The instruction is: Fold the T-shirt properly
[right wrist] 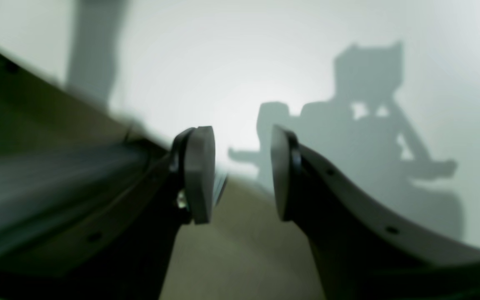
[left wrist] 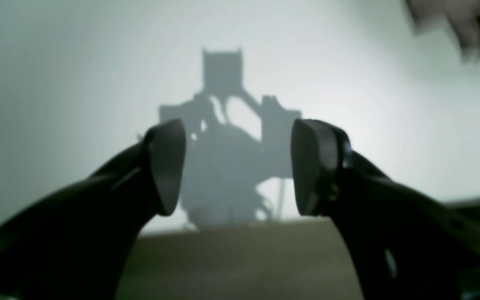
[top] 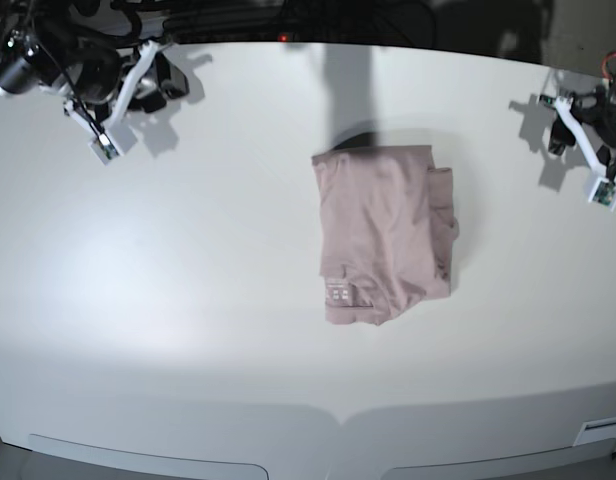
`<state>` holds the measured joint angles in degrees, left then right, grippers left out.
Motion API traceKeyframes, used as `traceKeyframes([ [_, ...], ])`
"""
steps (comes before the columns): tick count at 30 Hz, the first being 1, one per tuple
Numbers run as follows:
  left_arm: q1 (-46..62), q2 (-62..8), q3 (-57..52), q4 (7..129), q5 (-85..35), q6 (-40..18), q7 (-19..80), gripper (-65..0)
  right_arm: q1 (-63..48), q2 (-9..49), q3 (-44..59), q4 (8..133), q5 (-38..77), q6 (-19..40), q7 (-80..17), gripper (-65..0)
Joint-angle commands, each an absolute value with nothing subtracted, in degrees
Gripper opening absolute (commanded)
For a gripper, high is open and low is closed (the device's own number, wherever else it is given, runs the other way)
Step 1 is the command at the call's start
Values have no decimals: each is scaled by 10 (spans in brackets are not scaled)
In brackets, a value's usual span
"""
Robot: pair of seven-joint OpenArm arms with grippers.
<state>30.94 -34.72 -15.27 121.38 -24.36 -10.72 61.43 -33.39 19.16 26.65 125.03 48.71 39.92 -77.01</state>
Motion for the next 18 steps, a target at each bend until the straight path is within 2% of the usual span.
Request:
traceKeyframes([
  [1, 340, -356, -169, 1227, -241, -110, 610, -262, -364, 196, 284, 1279, 510, 400, -764, -419],
  [7, 514, -320, -226, 1233, -241, -134, 587, -346, -538, 154, 342, 1321, 531, 400, -750, -419],
  [10, 576, -268, -227, 1205, -241, -174, 512, -346, -601, 126, 327, 1290, 494, 400, -679, -419],
  [13, 574, -227, -204, 1117, -241, -216, 484, -346, -619, 124, 282, 1218, 447, 400, -628, -419],
  [18, 479, -227, -122, 871, -209, -263, 459, -346, -579, 145, 167, 1040, 336, 400, -557, -419],
])
